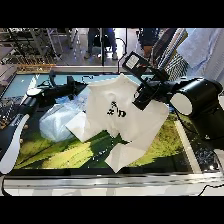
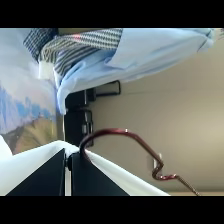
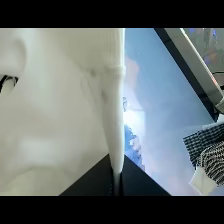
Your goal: Fold the clothes and pants, and hang the long-sleeved shirts on hangers.
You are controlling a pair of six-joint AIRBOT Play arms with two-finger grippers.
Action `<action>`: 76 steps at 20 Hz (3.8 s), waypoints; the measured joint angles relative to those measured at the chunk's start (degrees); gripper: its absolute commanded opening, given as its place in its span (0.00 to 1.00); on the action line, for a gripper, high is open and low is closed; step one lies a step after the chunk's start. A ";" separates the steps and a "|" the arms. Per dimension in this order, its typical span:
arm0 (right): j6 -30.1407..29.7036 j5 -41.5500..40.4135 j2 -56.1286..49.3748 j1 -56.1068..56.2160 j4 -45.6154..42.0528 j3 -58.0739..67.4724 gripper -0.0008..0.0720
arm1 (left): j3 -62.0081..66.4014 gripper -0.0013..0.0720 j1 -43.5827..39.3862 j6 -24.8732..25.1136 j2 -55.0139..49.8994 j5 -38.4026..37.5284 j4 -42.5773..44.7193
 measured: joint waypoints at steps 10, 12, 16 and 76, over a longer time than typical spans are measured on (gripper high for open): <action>-7.98 7.13 -0.26 -0.09 -5.22 -1.97 0.05 | 0.00 0.03 3.54 2.97 1.27 -0.17 -0.04; -6.67 4.42 -0.37 -0.04 -5.27 -2.89 0.05 | 0.02 0.27 3.39 3.72 1.53 -2.21 1.01; -3.43 -1.36 -0.39 -0.04 -6.05 -3.63 0.05 | 0.02 0.71 2.01 3.58 1.77 -8.13 2.84; -0.55 -0.20 0.17 2.58 -0.17 -3.89 0.05 | 0.02 0.03 4.20 -1.92 0.76 2.27 8.94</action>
